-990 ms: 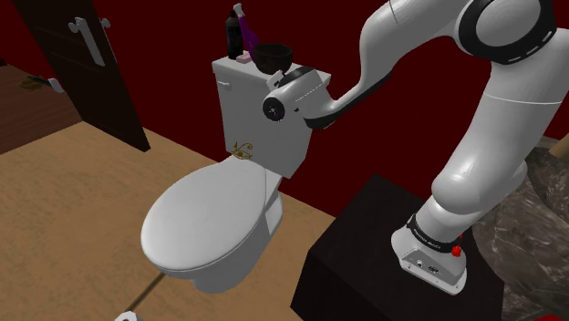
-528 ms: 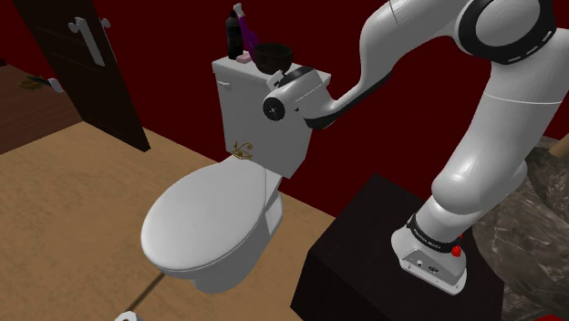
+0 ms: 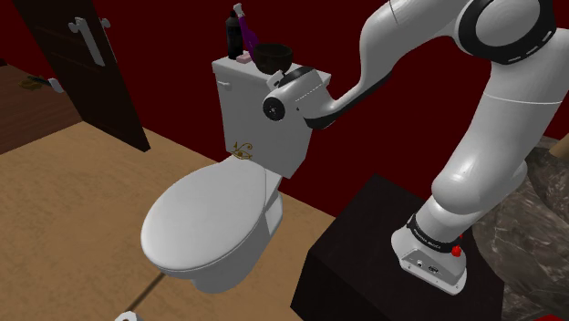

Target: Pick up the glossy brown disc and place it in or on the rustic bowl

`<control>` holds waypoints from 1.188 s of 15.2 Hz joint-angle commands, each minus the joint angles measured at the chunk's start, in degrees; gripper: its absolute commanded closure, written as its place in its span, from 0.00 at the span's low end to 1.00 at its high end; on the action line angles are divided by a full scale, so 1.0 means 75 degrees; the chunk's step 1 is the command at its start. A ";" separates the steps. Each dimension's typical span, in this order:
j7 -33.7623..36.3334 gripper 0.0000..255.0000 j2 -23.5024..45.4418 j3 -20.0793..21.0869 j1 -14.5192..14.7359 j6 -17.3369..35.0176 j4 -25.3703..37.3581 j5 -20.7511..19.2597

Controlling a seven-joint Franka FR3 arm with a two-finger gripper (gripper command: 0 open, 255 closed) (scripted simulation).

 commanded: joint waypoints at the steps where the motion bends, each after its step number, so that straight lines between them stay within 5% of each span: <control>1: 0.0004 1.00 0.0001 0.0000 0.0000 0.0001 -0.0004 -0.0001; 18: -0.1342 1.00 -0.1227 0.0076 -0.0210 0.0501 0.0261 0.0776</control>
